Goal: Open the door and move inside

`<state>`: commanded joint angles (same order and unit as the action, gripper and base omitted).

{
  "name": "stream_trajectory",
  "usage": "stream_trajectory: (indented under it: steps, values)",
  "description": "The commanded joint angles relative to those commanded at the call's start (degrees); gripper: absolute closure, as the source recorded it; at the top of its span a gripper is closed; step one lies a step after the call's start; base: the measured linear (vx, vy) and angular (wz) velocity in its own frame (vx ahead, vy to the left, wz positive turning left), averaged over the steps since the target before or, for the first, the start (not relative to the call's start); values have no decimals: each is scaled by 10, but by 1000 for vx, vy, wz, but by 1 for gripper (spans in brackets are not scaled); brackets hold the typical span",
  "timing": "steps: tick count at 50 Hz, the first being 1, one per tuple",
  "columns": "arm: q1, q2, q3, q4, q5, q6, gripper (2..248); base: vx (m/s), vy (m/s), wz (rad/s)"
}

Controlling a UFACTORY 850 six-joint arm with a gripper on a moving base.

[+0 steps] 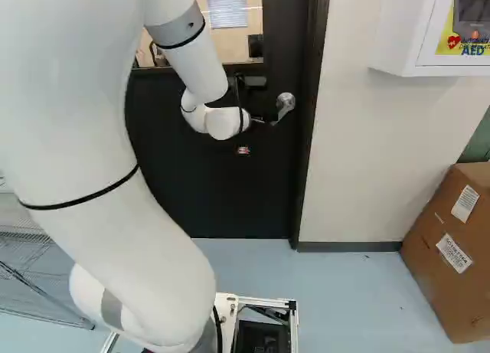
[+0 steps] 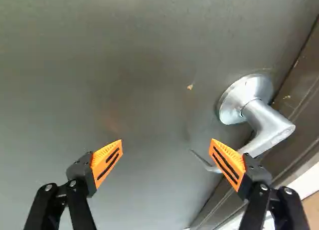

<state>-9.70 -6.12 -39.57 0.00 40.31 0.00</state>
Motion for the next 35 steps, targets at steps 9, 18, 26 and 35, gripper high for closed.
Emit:
stream_trajectory:
  steps: [9, 18, 26, 35]
  values:
    - [-7, -25, -15, 0, 0, 0, 3, 0, 0, 0]
    - [-8, -38, -17, 0, 0, 0, 3, 0, 0, 0]
    - [-8, -48, -17, 0, 0, 0, 3, 0, 0, 0]
    - [-8, -60, -17, 0, 0, 0, 3, 0, 0, 0]
